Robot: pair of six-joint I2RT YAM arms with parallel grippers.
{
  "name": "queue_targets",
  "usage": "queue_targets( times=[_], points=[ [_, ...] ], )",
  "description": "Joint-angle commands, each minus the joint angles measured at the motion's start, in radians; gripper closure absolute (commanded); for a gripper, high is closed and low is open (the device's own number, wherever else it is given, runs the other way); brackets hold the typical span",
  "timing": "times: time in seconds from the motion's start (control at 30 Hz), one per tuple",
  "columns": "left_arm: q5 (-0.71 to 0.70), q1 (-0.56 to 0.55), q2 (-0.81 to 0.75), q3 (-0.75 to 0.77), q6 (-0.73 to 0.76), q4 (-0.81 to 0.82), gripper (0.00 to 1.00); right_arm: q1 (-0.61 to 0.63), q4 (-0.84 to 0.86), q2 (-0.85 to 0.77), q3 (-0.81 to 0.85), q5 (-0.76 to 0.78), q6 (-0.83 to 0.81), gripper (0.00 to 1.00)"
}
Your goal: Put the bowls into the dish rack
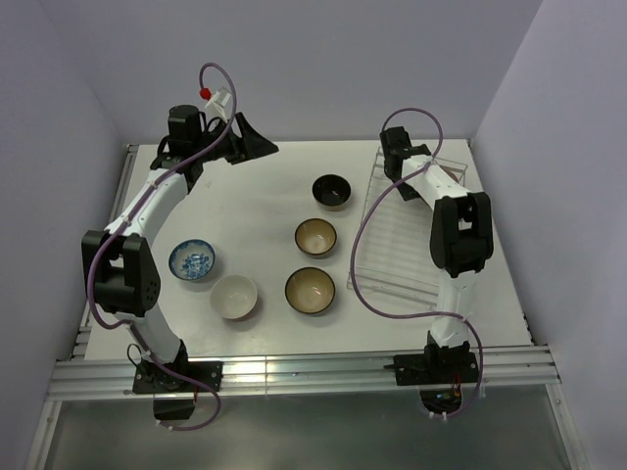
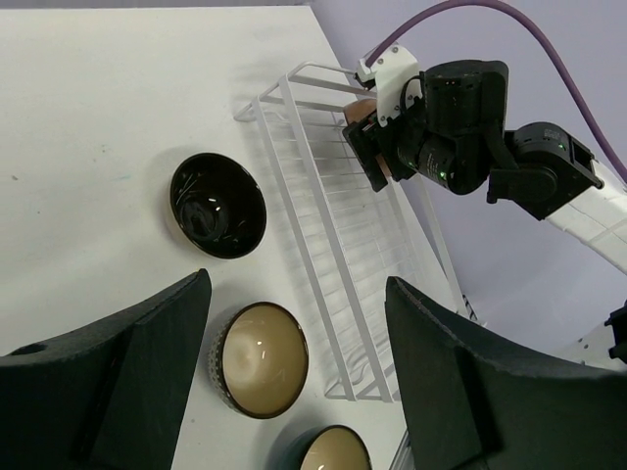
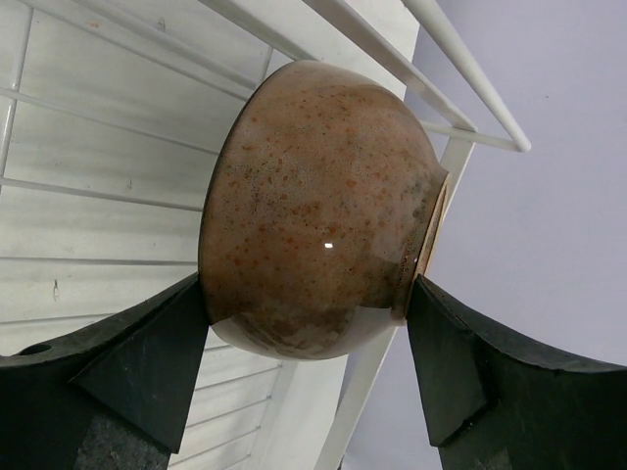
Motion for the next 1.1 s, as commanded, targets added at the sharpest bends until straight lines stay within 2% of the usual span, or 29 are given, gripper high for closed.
queue_targets(
  times=[0.0,0.3,0.43,1.07],
  points=[
    [0.005,0.011,-0.047,-0.010,0.025,0.012,0.22,0.010,0.020,0.024,-0.004,-0.032,0.024,0.31],
    [0.008,0.039,-0.052,0.001,0.028,0.009,0.22,0.018,0.045,0.030,-0.019,-0.015,0.019,0.13],
    [0.007,0.050,-0.050,0.018,0.043,-0.005,0.21,0.018,0.052,0.035,-0.022,-0.010,0.019,0.00],
    [0.008,0.097,-0.064,0.030,0.057,-0.014,0.20,0.015,0.117,0.039,-0.047,0.030,-0.030,0.00]
  ],
)
